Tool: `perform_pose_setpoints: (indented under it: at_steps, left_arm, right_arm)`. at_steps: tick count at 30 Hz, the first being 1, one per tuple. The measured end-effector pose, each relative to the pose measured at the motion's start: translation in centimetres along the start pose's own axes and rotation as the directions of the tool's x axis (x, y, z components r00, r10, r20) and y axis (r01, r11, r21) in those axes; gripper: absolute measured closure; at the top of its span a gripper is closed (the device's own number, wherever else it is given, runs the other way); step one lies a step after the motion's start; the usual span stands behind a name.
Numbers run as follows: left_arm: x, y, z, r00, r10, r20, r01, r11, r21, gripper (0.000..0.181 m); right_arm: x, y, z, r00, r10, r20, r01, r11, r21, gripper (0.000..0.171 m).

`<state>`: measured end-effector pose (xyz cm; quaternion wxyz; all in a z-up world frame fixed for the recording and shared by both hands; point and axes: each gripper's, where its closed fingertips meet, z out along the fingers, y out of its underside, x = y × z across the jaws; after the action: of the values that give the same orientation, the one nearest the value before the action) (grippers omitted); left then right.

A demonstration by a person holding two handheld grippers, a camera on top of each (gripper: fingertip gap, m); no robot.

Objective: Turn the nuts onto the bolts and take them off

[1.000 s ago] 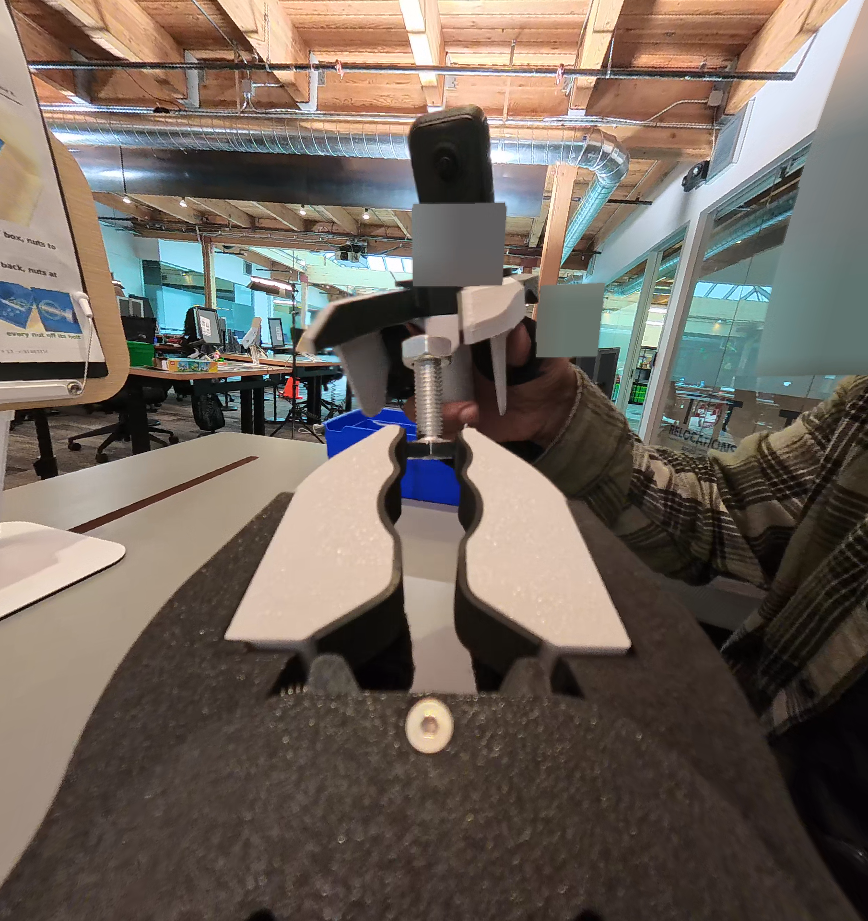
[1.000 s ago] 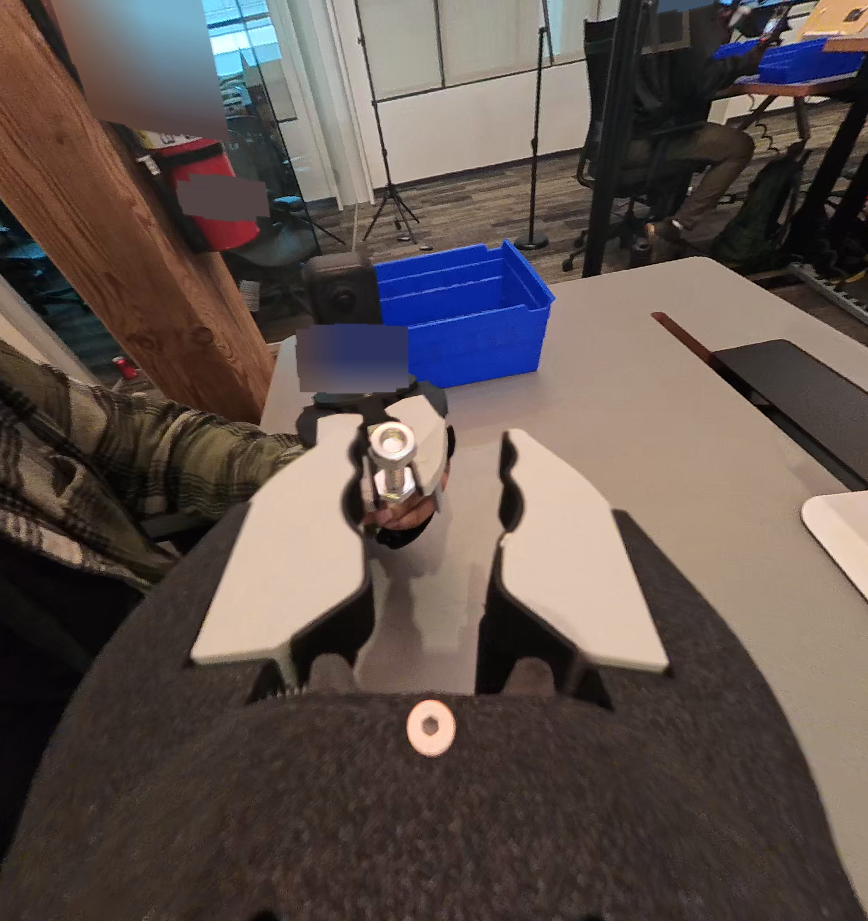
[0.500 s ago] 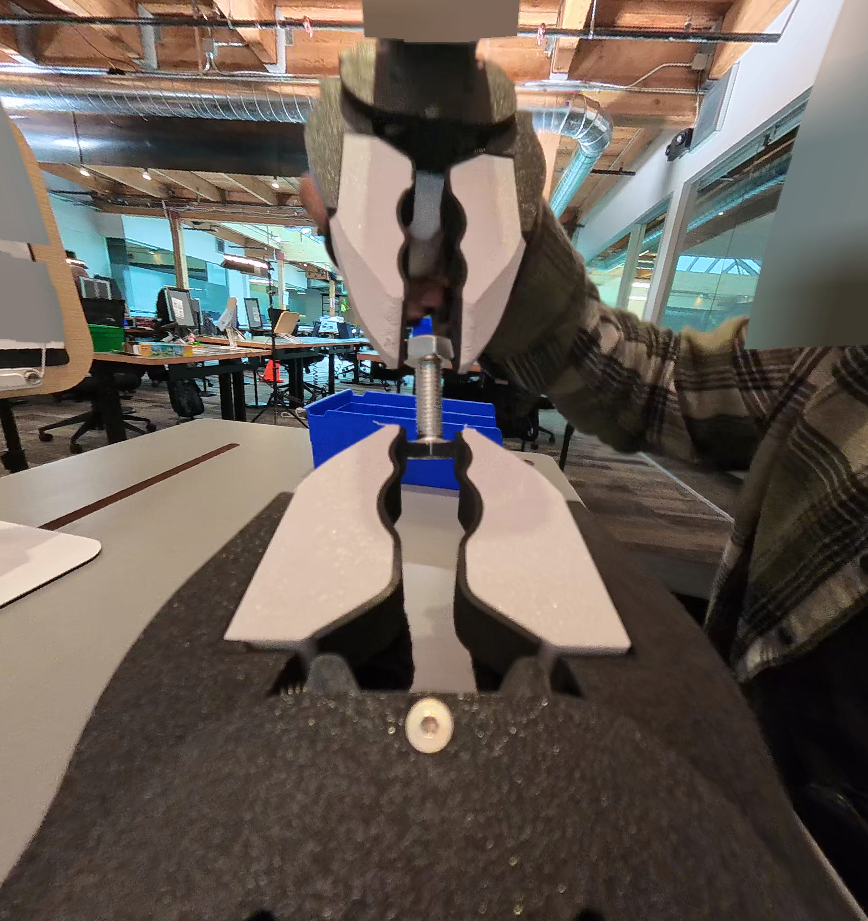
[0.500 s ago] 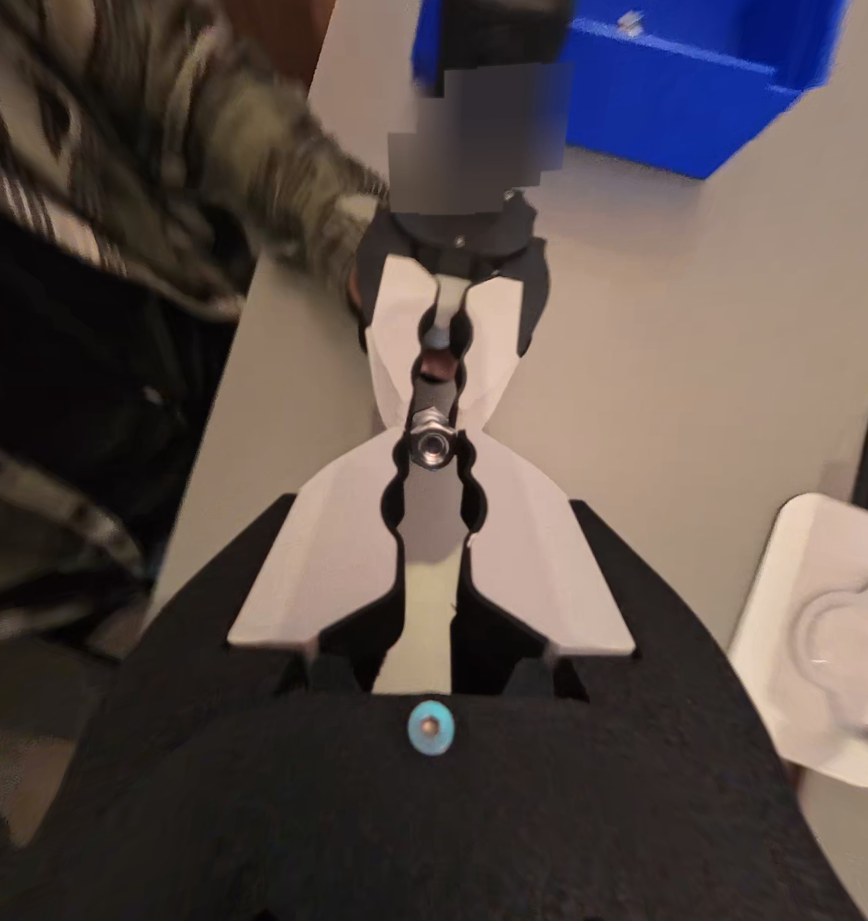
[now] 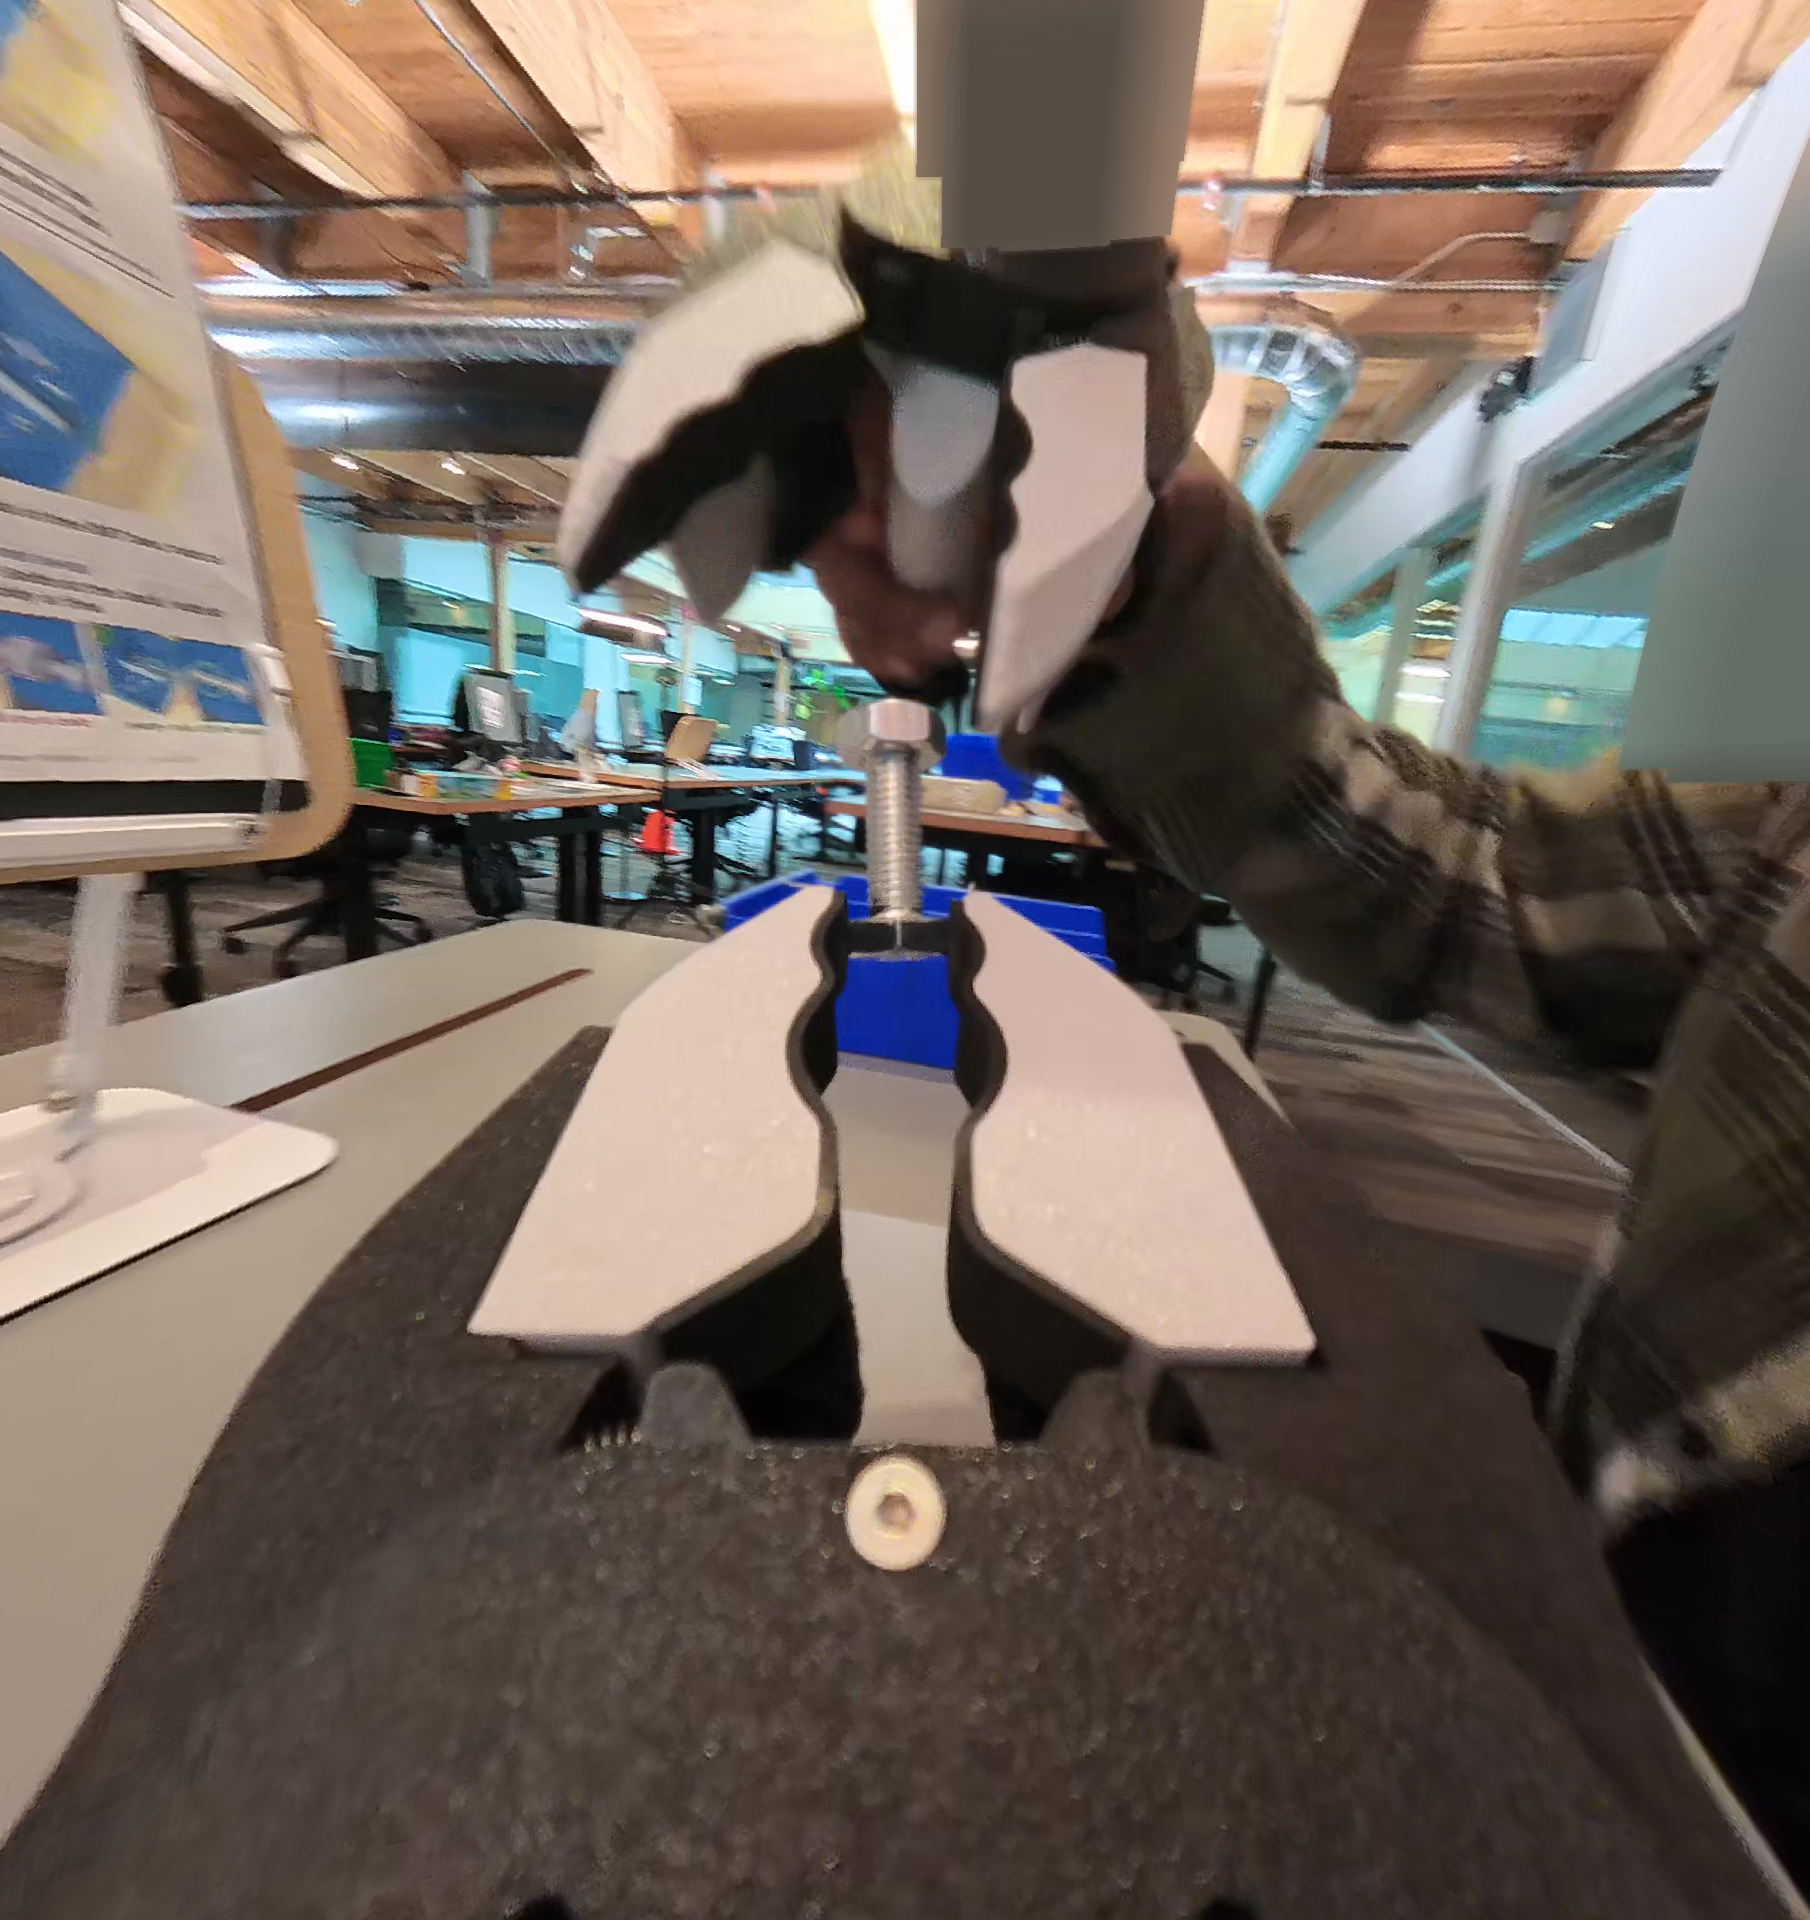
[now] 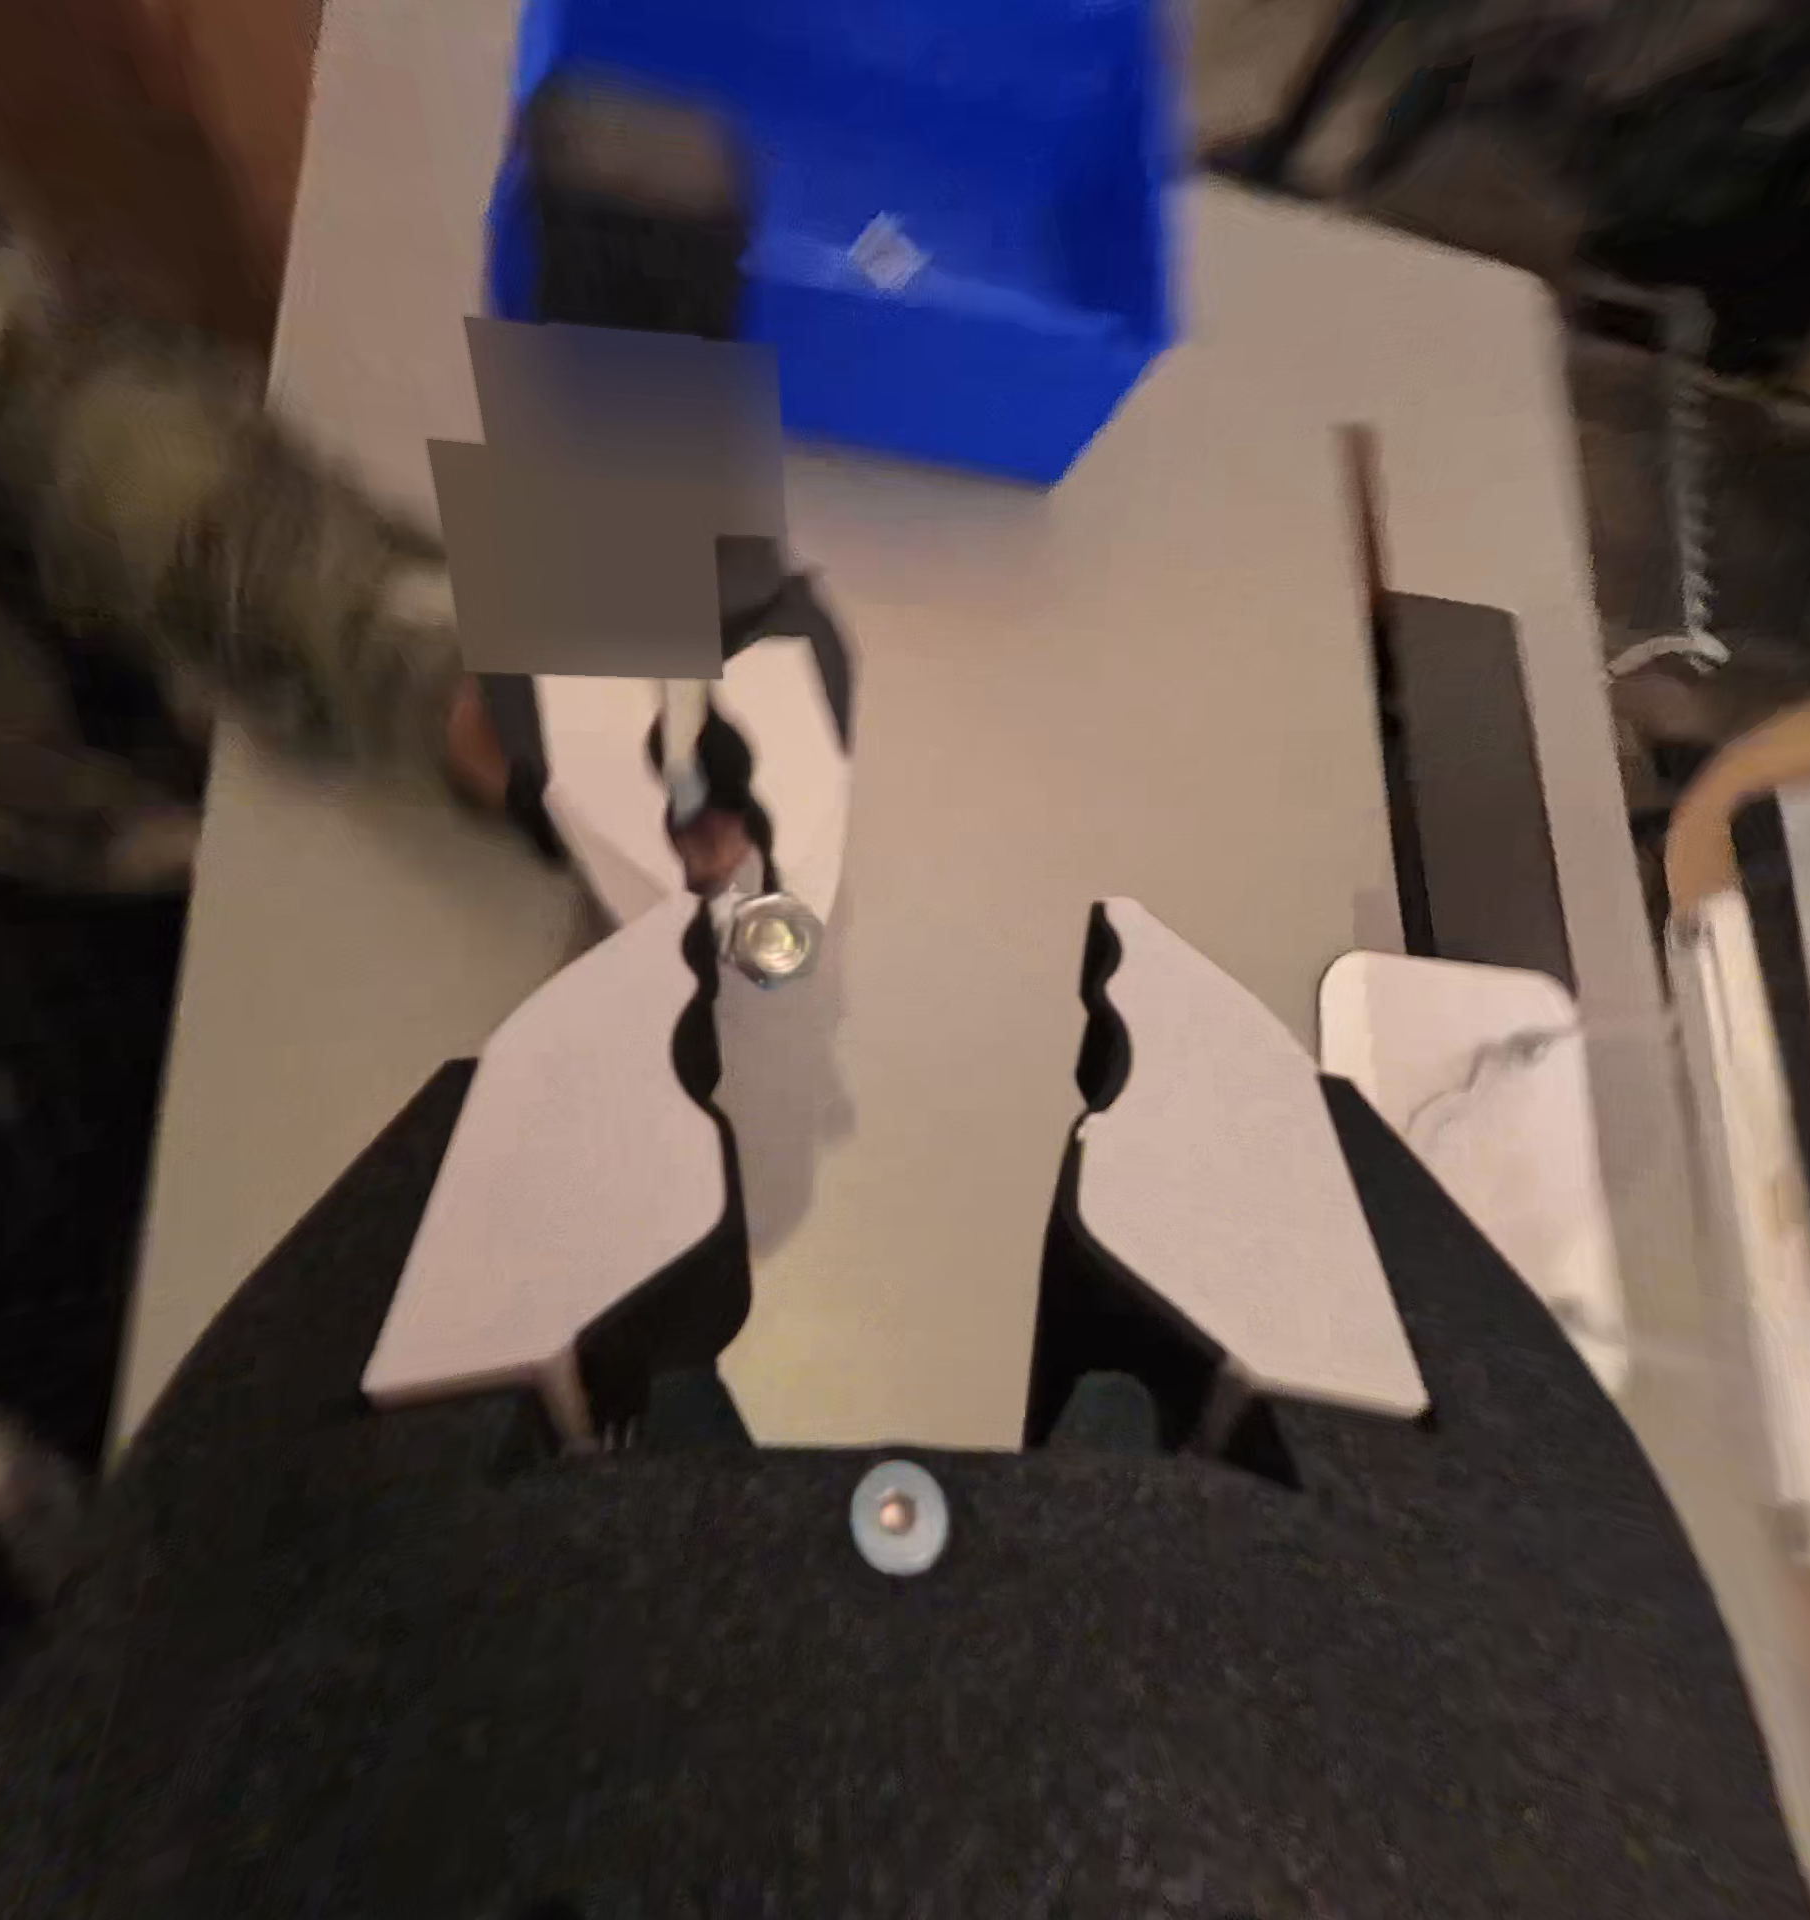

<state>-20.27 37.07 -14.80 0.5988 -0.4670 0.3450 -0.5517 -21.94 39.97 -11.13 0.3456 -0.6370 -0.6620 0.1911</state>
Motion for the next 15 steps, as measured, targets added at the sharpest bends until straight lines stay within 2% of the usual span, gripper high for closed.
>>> perform_pose_setpoints:
  at_steps: [1, 3, 5, 7, 9, 14, 15]
  left_arm:
    - [-0.5, -0.3, -0.3, 0.999, 0.013, 0.038, -0.013, 1.0, 0.014, 0.164]
    - [-1.3, -0.9, -0.9, 0.993, 0.044, 0.11, -0.048, 0.998, 0.037, 0.164]
    - [-1.8, -1.4, -1.3, 0.985, 0.067, 0.161, -0.077, 0.996, 0.054, 0.164]
    - [-2.0, -1.5, -1.5, 0.981, 0.073, 0.179, -0.085, 0.994, 0.061, 0.164]
    - [-2.0, -1.4, -1.5, 0.982, 0.068, 0.179, -0.08, 0.995, 0.064, 0.163]
    - [-1.6, -1.4, -1.3, 0.988, 0.055, 0.147, -0.066, 0.995, 0.068, 0.163]
    - [-1.5, -1.3, -1.2, 0.989, 0.053, 0.135, -0.062, 0.996, 0.064, 0.164]
  right_arm:
    - [0.4, -0.4, -0.2, 0.986, 0.166, -0.032, -0.16, 0.978, 0.131, 0.109]
    - [-0.1, -1.2, -0.7, 0.903, 0.425, 0.067, -0.416, 0.819, 0.395, 0.104]
    - [-0.3, -1.3, -0.8, 0.839, 0.531, 0.118, -0.495, 0.657, 0.569, 0.112]
    - [-0.7, -1.2, 0.0, 0.81, 0.571, 0.134, -0.512, 0.577, 0.637, 0.11]
    - [-1.0, -1.3, 0.4, 0.796, 0.585, 0.152, -0.515, 0.525, 0.678, 0.115]
    - [-1.2, -1.1, 1.6, 0.799, 0.576, 0.172, -0.522, 0.524, 0.673, 0.13]
    - [-1.4, -1.2, 1.7, 0.816, 0.551, 0.175, -0.508, 0.539, 0.672, 0.145]
